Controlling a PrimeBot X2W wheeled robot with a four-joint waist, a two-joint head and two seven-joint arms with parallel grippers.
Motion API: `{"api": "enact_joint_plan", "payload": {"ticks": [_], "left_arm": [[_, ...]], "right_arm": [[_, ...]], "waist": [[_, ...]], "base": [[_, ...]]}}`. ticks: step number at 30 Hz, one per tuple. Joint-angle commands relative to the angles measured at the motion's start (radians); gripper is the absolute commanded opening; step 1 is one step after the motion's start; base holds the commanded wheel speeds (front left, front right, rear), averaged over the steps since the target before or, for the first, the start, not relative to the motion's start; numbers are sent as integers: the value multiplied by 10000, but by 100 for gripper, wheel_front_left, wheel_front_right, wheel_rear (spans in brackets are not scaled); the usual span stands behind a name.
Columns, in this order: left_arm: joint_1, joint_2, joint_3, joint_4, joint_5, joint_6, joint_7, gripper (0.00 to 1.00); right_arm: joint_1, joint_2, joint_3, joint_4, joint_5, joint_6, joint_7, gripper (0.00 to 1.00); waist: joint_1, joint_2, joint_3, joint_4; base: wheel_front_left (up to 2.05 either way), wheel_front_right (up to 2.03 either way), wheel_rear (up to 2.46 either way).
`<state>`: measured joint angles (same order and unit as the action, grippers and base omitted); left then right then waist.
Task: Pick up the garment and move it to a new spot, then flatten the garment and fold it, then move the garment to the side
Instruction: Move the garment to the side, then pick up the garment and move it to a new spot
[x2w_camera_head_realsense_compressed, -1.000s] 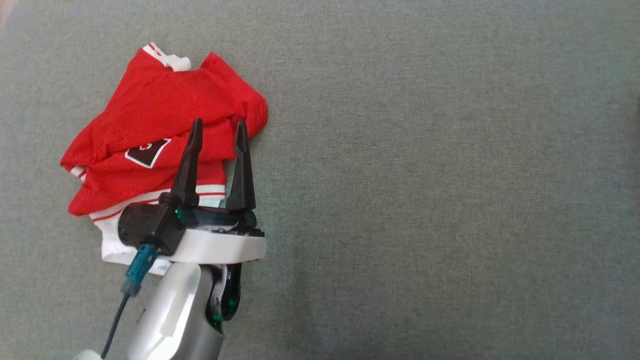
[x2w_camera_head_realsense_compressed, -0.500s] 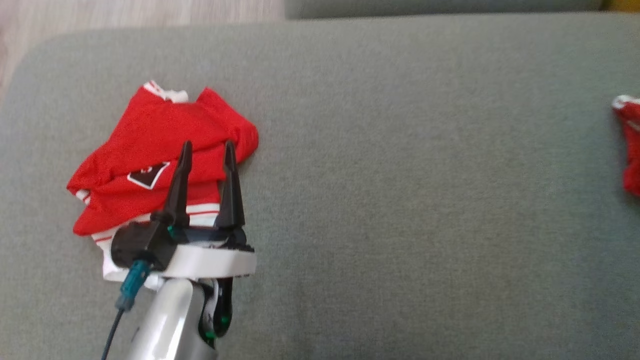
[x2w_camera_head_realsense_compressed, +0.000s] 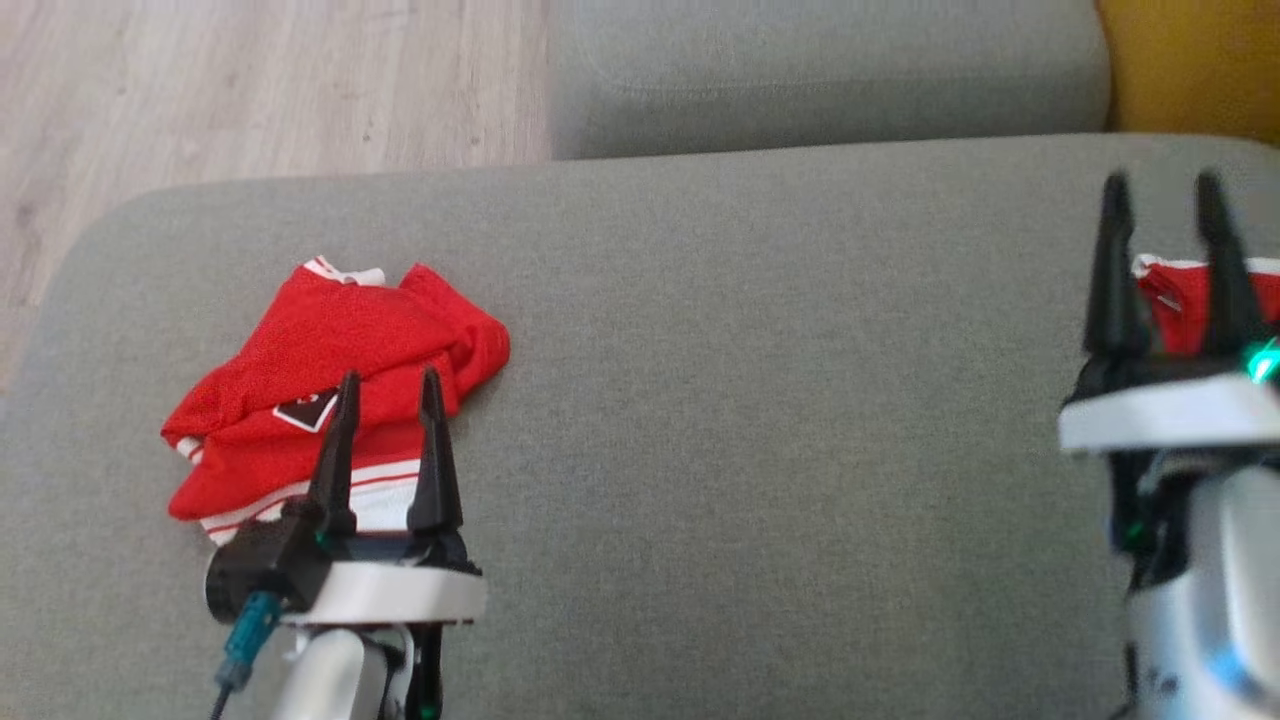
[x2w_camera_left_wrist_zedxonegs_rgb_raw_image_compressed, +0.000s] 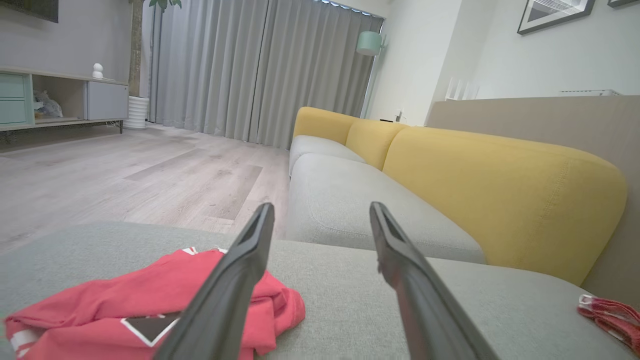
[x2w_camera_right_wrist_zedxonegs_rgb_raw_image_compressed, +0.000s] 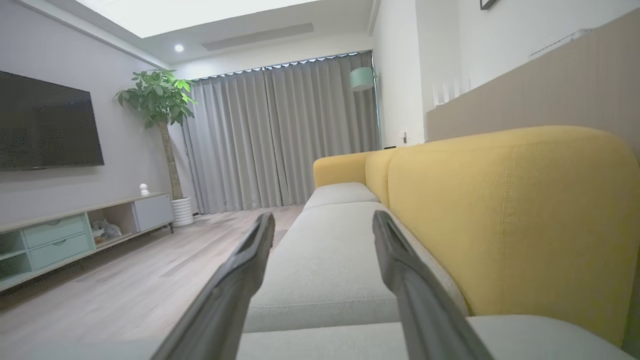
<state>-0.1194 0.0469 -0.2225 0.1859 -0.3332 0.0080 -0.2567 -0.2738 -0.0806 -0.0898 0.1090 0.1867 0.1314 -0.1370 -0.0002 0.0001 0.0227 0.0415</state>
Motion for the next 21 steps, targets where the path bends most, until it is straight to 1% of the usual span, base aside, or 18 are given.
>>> {"api": "enact_joint_plan", "payload": {"ticks": [1, 3, 6, 11, 16, 21], "left_arm": [[-58, 33, 370, -225, 167, -49, -51, 100], [155, 33, 337, -96, 374, -81, -51, 100], [435, 33, 381, -62, 359, -115, -51, 100], [760, 33, 492, -10, 497, -123, -51, 100], [1017, 33, 547, -54, 436, -94, -51, 100], [1061, 33, 550, -87, 372, -67, -51, 100]], "right_arm": [[171, 111, 241, -321, 69, -7, -315, 100], [740, 240, 399, -155, 123, -7, -584, 100], [1564, 292, 728, 207, -51, -7, -861, 100], [2330, 300, 842, 657, 169, -7, -1105, 100], [2822, 302, 924, 789, 105, -7, -1217, 100], [2866, 302, 983, 758, 143, -7, -1241, 100]], "waist": [[2, -1, -189, 30], [2, -1, -317, 48], [2, -1, -446, 79], [2, -1, -588, 63], [2, -1, -679, 46], [2, -1, -650, 7]], "base": [[0, 0, 0], [0, 0, 0], [0, 0, 0], [0, 0, 0], [0, 0, 0], [0, 0, 0]]}}
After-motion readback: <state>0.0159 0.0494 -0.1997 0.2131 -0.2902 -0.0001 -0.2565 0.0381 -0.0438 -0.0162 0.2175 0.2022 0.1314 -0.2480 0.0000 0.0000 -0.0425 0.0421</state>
